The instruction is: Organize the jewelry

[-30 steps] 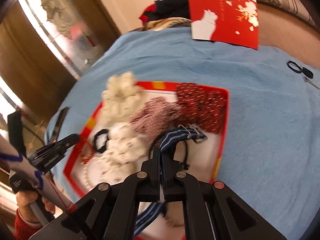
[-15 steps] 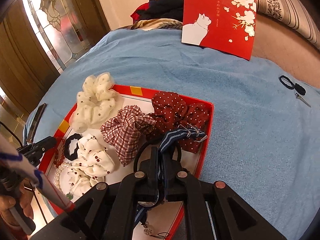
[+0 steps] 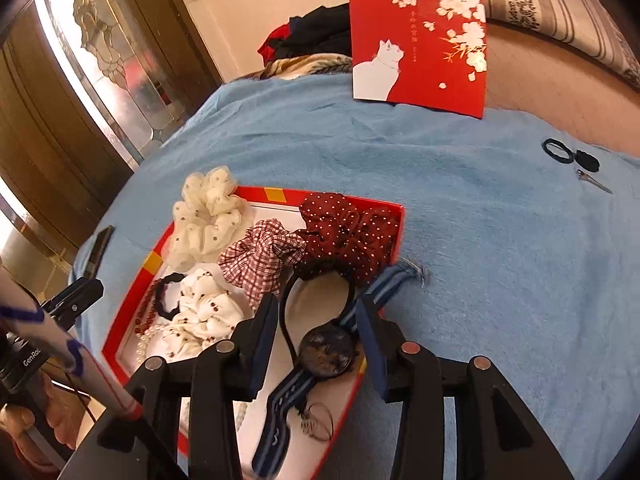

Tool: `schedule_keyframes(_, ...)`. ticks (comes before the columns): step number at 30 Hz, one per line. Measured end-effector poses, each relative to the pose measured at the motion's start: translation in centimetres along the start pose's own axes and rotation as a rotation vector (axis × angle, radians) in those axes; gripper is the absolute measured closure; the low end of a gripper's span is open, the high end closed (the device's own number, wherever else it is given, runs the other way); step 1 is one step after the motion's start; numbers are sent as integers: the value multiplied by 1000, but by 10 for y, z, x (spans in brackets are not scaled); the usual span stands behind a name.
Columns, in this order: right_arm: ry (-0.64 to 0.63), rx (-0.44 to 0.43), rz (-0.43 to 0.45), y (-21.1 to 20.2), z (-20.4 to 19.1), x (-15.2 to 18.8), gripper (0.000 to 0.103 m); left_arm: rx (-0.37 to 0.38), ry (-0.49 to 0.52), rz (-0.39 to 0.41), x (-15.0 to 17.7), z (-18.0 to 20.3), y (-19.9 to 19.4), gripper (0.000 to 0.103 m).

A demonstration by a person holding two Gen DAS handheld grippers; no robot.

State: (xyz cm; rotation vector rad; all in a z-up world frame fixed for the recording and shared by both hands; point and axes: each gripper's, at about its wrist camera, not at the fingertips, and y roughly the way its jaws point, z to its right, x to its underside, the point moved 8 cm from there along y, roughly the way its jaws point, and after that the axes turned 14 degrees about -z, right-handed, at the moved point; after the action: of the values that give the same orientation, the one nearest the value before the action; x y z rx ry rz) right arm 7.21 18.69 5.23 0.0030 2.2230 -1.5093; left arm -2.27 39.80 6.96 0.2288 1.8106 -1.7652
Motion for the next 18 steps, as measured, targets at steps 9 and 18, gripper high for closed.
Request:
schedule_keyframes(9,3,-7,40,-40,9,36,56,-115,-17,186,7,17,-65,25)
schedule_keyframes(18,13,56,102,-87,42,94,55,-228,-41,445,16,58,-159,0)
